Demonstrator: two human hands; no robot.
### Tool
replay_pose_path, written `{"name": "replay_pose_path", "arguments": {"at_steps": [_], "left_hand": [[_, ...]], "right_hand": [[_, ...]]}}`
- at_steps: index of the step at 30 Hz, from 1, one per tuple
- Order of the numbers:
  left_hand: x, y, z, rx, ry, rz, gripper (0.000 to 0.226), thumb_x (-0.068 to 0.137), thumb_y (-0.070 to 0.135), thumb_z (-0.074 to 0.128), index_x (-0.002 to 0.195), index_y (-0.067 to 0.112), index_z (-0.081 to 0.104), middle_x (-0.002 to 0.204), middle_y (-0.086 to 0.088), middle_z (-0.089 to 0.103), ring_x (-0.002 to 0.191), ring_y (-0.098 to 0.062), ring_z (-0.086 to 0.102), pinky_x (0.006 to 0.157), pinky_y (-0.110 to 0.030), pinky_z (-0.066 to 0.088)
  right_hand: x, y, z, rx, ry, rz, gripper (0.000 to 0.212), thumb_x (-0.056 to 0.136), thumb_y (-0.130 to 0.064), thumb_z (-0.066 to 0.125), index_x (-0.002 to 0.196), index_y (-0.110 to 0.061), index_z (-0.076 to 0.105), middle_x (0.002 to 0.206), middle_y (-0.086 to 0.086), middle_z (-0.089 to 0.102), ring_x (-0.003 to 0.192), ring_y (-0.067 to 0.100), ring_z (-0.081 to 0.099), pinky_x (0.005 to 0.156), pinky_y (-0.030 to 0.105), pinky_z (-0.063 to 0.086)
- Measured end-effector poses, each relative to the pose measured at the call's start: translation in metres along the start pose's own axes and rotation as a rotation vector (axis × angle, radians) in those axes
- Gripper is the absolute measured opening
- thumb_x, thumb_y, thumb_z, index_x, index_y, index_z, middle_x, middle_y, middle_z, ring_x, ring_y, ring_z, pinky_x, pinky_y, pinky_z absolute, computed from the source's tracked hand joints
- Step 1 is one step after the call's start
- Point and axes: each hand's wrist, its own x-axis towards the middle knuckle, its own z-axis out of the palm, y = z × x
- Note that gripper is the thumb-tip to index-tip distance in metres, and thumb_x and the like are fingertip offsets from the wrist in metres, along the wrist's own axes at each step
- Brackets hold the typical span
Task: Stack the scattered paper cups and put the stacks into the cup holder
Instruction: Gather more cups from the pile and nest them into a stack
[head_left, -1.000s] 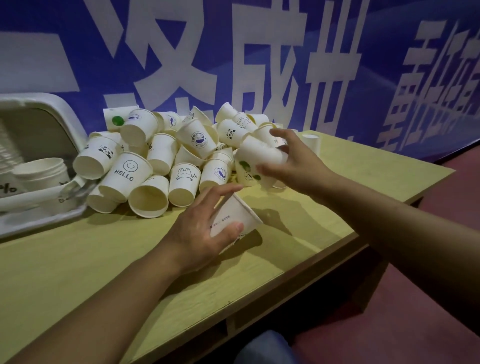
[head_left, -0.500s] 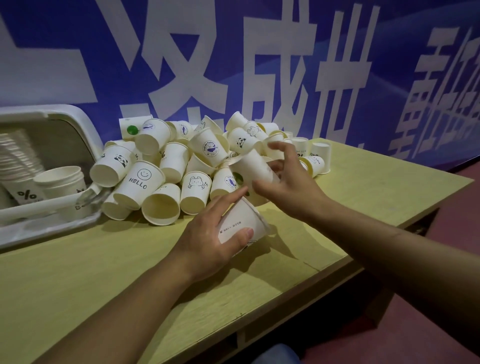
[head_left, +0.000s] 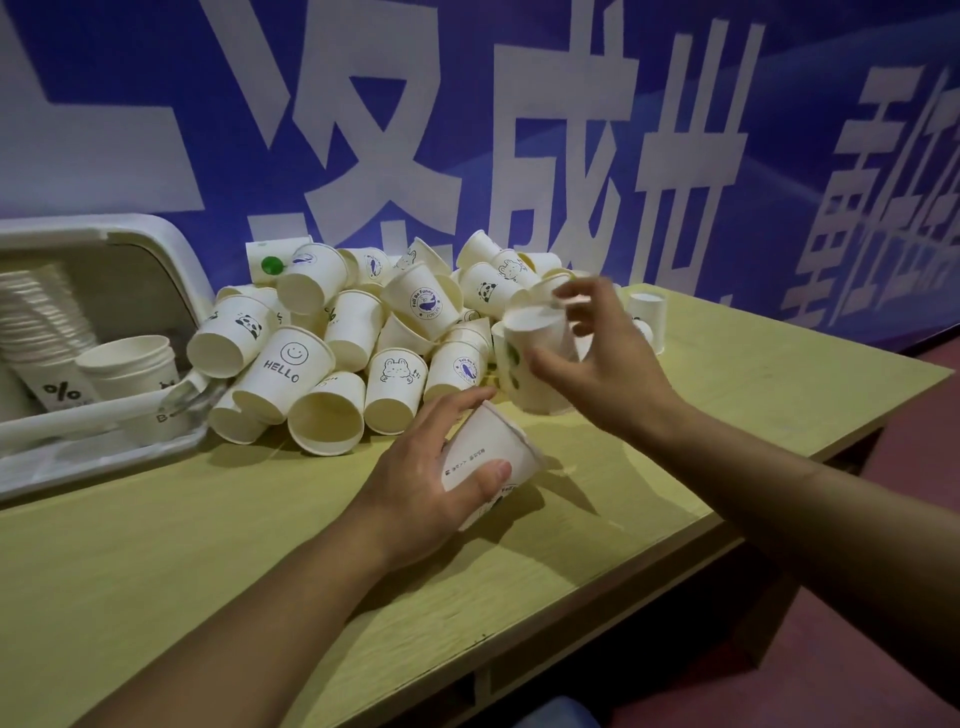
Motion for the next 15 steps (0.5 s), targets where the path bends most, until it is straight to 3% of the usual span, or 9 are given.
{"name": "replay_pose_path", "arguments": {"at_steps": [4, 7, 9, 12, 15], "left_hand": [[-0.001, 0.005, 0.0, -0.134, 0.013, -0.043, 0.059, 0.076, 0.059, 0.062, 0.128, 0.065, 0.034, 0.126, 0.033, 0.045, 0.1, 0.013, 0.056, 0.072, -0.013, 0.051], [0.001, 0.003, -0.001, -0.2, 0.033, -0.076, 0.079, 0.071, 0.071, 0.059, 0.142, 0.059, 0.028, 0.13, 0.027, 0.049, 0.1, 0.011, 0.061, 0.078, -0.023, 0.058], [0.002, 0.0, -0.001, -0.245, 0.054, -0.091, 0.088, 0.07, 0.074, 0.059, 0.148, 0.058, 0.021, 0.133, 0.016, 0.054, 0.104, 0.003, 0.063, 0.081, -0.028, 0.06], [0.002, -0.002, -0.001, -0.276, 0.068, -0.07, 0.09, 0.072, 0.069, 0.062, 0.15, 0.057, 0.02, 0.137, 0.011, 0.056, 0.115, -0.002, 0.062, 0.084, -0.028, 0.058], [0.001, -0.002, 0.0, -0.277, 0.074, -0.053, 0.089, 0.072, 0.066, 0.065, 0.149, 0.057, 0.022, 0.134, 0.014, 0.057, 0.114, -0.002, 0.062, 0.087, -0.028, 0.056]], "right_hand": [[-0.003, -0.008, 0.0, 0.163, 0.004, -0.01, 0.067, 0.085, -0.019, 0.071, 0.138, -0.043, 0.037, 0.112, -0.017, 0.05, 0.097, 0.007, 0.057, 0.077, 0.028, 0.058], [-0.017, -0.008, 0.01, 0.222, -0.073, -0.043, 0.046, 0.085, -0.02, 0.071, 0.122, -0.042, 0.053, 0.12, -0.013, 0.051, 0.107, 0.009, 0.057, 0.081, 0.037, 0.06], [-0.024, -0.007, 0.018, 0.301, -0.102, 0.014, 0.023, 0.084, -0.034, 0.069, 0.104, -0.036, 0.059, 0.12, -0.006, 0.055, 0.106, 0.012, 0.061, 0.083, 0.041, 0.06], [-0.031, -0.006, 0.028, 0.434, -0.047, 0.152, 0.033, 0.085, -0.046, 0.066, 0.089, -0.014, 0.058, 0.104, 0.007, 0.064, 0.09, 0.016, 0.066, 0.081, 0.049, 0.058], [-0.03, -0.007, 0.032, 0.525, 0.007, 0.23, 0.026, 0.088, -0.029, 0.071, 0.104, -0.019, 0.054, 0.101, 0.007, 0.06, 0.091, 0.025, 0.064, 0.08, 0.047, 0.056]]}}
